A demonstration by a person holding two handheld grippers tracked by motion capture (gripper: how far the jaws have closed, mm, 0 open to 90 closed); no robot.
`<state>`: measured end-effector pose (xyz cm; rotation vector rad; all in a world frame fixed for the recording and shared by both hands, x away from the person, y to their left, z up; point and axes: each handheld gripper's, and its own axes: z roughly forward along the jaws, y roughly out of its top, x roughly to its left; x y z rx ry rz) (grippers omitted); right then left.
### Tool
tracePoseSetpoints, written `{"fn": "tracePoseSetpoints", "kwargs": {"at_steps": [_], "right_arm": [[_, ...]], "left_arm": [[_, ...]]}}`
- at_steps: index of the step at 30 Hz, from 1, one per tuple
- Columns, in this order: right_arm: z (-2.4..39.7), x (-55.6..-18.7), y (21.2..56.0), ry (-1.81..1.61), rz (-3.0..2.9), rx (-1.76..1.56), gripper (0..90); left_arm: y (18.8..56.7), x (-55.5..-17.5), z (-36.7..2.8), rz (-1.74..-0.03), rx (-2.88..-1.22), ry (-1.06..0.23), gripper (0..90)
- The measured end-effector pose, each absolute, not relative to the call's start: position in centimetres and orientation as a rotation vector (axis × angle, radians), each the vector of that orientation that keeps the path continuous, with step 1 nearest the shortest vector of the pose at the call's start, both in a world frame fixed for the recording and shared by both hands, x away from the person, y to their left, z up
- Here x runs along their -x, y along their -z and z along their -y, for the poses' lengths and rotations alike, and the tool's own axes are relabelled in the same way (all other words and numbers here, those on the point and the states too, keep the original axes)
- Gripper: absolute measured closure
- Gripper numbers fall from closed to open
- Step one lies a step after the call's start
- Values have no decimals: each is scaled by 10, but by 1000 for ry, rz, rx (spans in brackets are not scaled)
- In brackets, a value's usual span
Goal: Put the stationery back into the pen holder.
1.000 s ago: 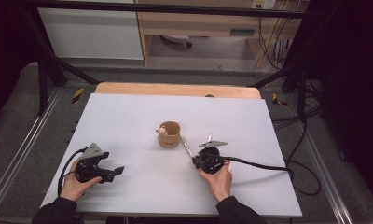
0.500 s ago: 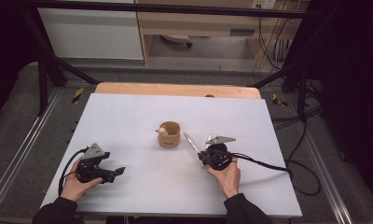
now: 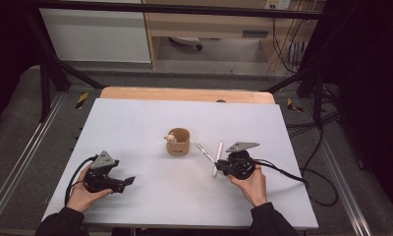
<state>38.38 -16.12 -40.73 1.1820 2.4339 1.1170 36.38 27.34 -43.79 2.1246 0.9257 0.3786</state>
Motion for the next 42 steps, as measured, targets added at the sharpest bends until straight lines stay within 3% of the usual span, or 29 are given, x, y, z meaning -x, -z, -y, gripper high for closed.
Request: {"fn": "tracePoseSetpoints", "kwargs": {"at_steps": [23, 42], "right_arm": [[167, -383, 401, -1196, -2650, -922, 810], [139, -381, 393, -1148, -2779, -780, 810]], "left_arm": [[421, -363, -236, -796, -2189, -419, 93], [411, -358, -187, -543, -2306, -523, 90]]}}
